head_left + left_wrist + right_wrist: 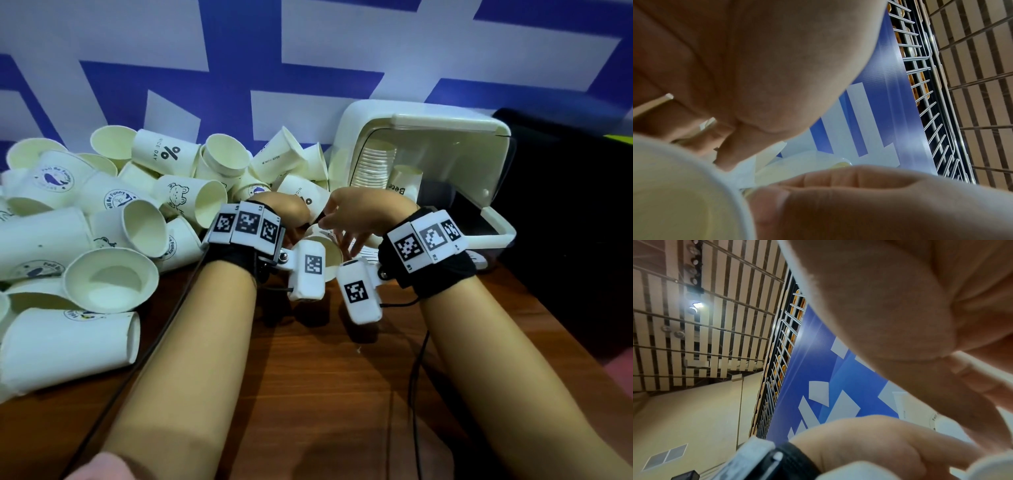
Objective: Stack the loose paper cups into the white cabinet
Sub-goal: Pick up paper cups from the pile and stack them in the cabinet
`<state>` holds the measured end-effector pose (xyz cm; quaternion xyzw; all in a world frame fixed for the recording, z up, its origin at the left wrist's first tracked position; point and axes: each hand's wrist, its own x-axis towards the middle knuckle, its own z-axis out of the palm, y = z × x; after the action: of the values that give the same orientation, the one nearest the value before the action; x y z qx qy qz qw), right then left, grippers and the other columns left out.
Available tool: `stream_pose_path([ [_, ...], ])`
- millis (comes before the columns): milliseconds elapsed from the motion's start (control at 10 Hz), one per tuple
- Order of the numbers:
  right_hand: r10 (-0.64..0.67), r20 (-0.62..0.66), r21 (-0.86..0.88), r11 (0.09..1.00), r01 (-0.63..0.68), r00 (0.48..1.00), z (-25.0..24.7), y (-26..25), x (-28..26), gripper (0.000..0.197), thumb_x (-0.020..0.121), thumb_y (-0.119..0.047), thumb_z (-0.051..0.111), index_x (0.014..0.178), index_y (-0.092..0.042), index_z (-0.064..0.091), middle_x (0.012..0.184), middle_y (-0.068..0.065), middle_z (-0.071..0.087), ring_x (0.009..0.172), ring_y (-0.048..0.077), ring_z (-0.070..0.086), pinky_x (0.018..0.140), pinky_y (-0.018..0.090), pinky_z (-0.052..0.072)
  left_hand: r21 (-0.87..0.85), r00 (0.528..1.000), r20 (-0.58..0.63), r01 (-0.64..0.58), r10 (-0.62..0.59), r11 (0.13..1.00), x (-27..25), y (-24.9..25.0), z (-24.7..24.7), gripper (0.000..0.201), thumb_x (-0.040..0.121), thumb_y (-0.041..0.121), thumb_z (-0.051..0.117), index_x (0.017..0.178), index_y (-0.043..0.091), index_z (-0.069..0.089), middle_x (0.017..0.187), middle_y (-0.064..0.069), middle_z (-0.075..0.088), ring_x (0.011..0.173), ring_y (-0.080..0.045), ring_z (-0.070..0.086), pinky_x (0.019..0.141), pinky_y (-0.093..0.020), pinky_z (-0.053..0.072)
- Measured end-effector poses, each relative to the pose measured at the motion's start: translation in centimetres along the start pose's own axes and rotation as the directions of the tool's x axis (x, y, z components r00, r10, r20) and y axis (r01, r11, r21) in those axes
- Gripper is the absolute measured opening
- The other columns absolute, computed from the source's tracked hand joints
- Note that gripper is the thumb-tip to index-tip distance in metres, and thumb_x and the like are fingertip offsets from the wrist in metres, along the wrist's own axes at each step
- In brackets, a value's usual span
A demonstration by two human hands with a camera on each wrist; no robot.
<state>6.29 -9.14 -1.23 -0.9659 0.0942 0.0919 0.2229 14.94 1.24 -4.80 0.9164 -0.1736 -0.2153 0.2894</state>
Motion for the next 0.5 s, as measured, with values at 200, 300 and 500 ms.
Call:
stream_pose_path([
  [200,0.027,0.041,-0.018,1.000,-0.026,0.999,-0.2,-0.2,-0.4,0.031,0.095,-0.022,0.058,0.117,0.000,0.056,0.097,0.017,0.073,0.085,0.030,0.073,0.086,0.047,0.057,-0.003,0.999,0.013,0.040,-0.040,0.999,0.2,-0.1,0.4,0.019,0.094,0.018,0.053,0.075,0.013,0.056,0.068,-0.001,0.055,0.057,-0.015,0.052,0.055,-0.023,0.043],
  [300,0.034,0.051,0.019,0.999,-0.035,0.998,-0.5,-0.2,-0.8,0.038,0.094,-0.024,0.061,0.123,-0.001,0.053,0.099,0.018,0.072,0.087,0.031,0.072,0.084,0.042,0.057,-0.032,0.999,0.038,0.020,-0.019,0.999,-0.3,0.2,0.4,0.022,0.092,0.017,0.055,0.070,0.015,0.054,0.070,-0.002,0.054,0.060,-0.014,0.050,0.059,-0.025,0.042],
  [500,0.021,0.012,0.206,0.978,-0.023,1.000,-1.0,-0.1,-1.1,0.040,0.093,-0.018,0.062,0.122,0.007,0.053,0.100,0.025,0.068,0.089,0.036,0.071,0.085,0.047,0.058,-0.286,1.000,0.023,0.010,-0.003,0.958,-1.4,0.9,-0.8,0.028,0.098,0.020,0.049,0.071,0.011,0.050,0.066,-0.003,0.049,0.055,-0.014,0.046,0.045,-0.017,0.040],
])
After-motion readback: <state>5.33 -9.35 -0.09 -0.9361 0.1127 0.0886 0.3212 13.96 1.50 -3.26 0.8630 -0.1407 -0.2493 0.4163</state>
